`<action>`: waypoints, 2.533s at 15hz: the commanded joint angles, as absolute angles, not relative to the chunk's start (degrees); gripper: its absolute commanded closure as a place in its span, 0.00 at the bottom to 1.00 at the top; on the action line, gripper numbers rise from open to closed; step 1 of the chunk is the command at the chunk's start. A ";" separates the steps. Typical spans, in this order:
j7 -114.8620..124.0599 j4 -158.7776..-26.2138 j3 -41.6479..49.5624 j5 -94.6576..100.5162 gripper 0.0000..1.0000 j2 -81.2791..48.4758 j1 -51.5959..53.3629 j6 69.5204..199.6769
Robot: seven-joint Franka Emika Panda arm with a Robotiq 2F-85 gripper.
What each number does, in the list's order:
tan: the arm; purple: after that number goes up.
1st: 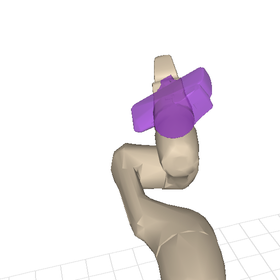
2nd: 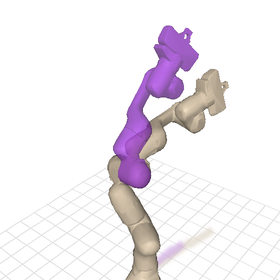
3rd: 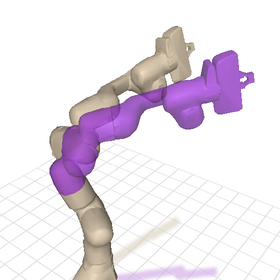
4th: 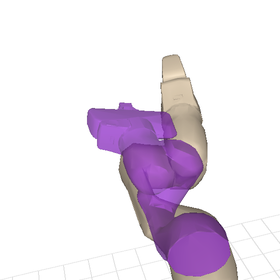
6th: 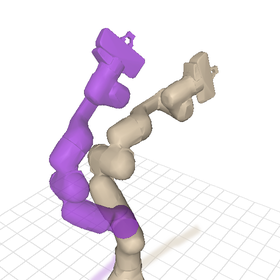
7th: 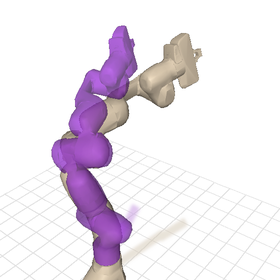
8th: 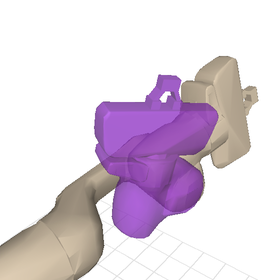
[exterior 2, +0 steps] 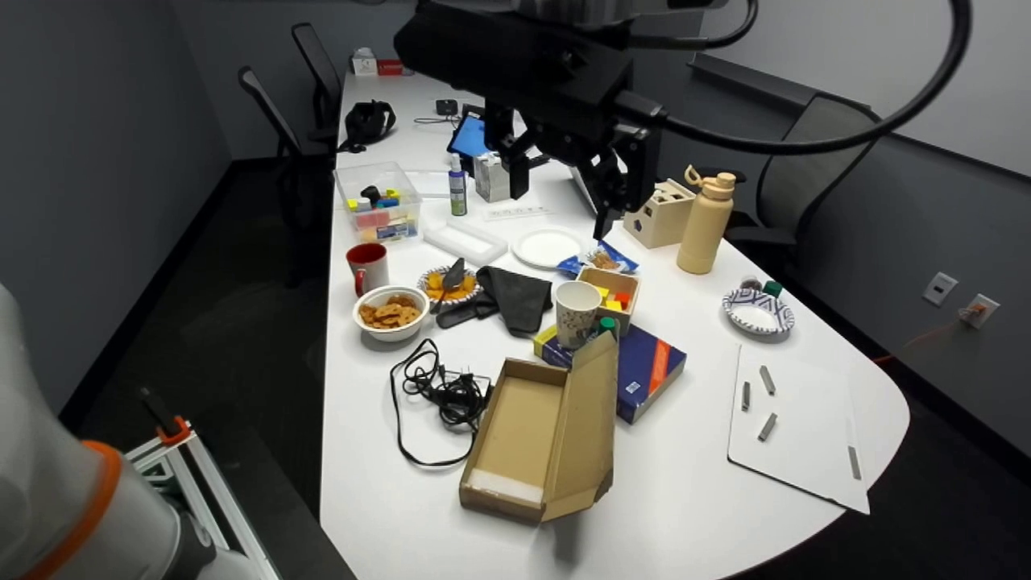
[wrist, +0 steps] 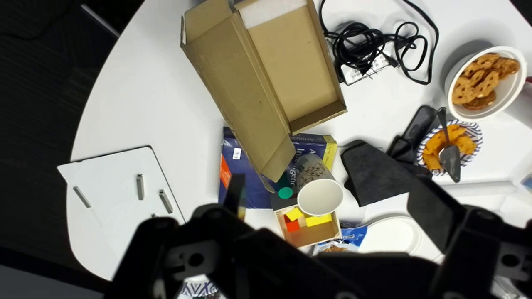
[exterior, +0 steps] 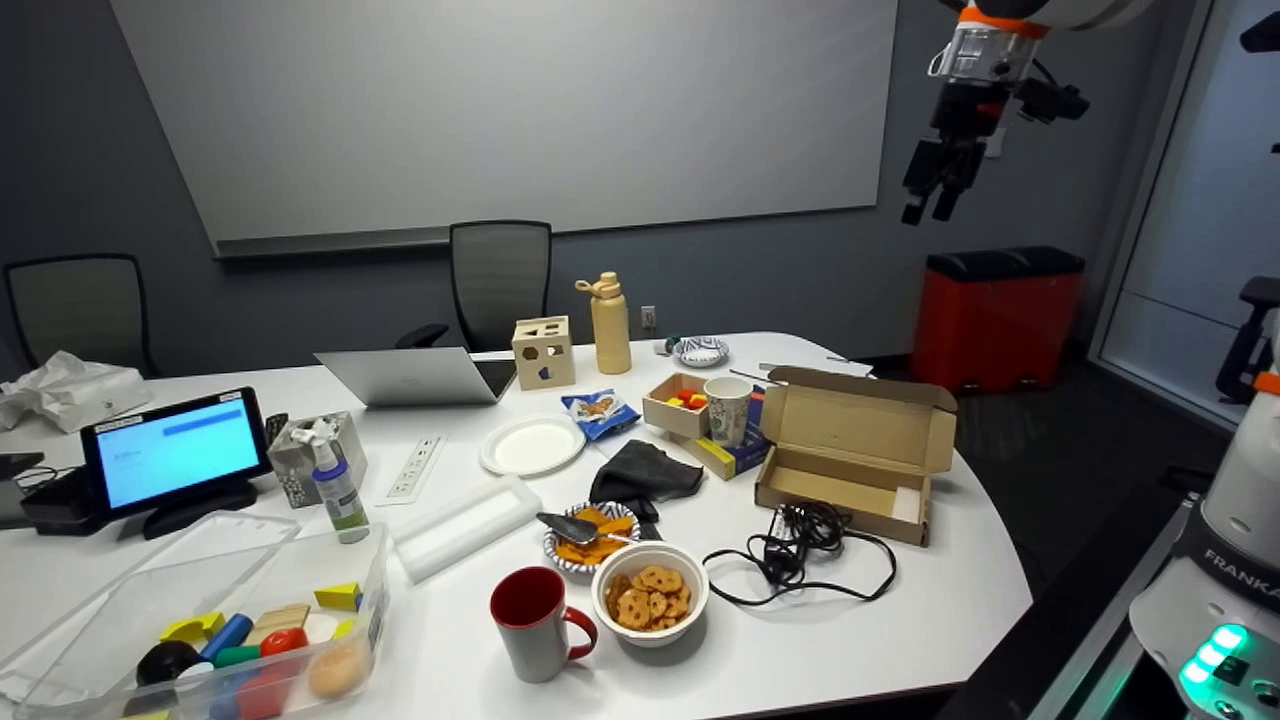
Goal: Use the towel to wipe the inside of the brown box.
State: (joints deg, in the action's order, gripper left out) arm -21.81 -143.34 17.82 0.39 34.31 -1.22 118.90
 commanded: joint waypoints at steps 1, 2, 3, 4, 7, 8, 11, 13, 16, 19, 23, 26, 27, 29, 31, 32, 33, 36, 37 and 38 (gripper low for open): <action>-22.38 -143.16 16.96 -0.28 0.00 35.28 -3.23 117.92; -24.41 -143.12 17.29 -1.02 0.00 35.55 -2.66 117.75; -25.58 -143.02 17.40 -1.59 0.00 34.96 -1.50 117.86; -25.81 -142.98 17.11 -1.85 0.00 33.71 -0.42 118.17; -25.97 -142.06 16.55 -2.18 0.00 29.74 0.77 119.39; -26.05 -141.71 16.57 -2.22 0.00 29.00 0.74 119.47; -26.17 -141.23 16.64 -2.28 0.00 28.80 0.72 119.47; -26.20 -141.18 16.65 -2.28 0.00 28.81 0.72 119.47; -26.23 -141.17 16.65 -2.29 0.00 28.81 0.73 119.47; -27.70 -140.42 16.64 -3.46 0.00 26.25 1.70 121.85; -30.80 -137.35 15.17 -8.09 0.00 14.56 5.55 133.20; -36.29 -134.58 13.02 -14.42 0.00 5.42 8.70 140.61; -38.92 -133.04 11.94 -17.72 0.00 1.96 9.36 142.04; -43.16 -129.06 7.95 -23.75 0.00 -4.97 9.10 143.00; -46.17 -124.23 2.94 -26.69 0.00 -12.05 7.24 143.48; -46.74 -121.52 0.61 -26.60 0.00 -15.60 6.26 143.20; -46.96 -119.16 -1.48 -25.27 0.00 -19.11 5.49 144.10; -44.99 -110.97 -5.74 -18.47 0.00 -29.99 4.37 147.37; -44.59 -108.16 -6.56 -16.17 0.00 -33.59 4.11 148.58; -43.80 -104.98 -7.23 -14.06 0.00 -37.12 3.91 148.85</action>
State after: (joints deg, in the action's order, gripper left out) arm -44.62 -115.30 -4.50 -19.55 -26.26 5.94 147.37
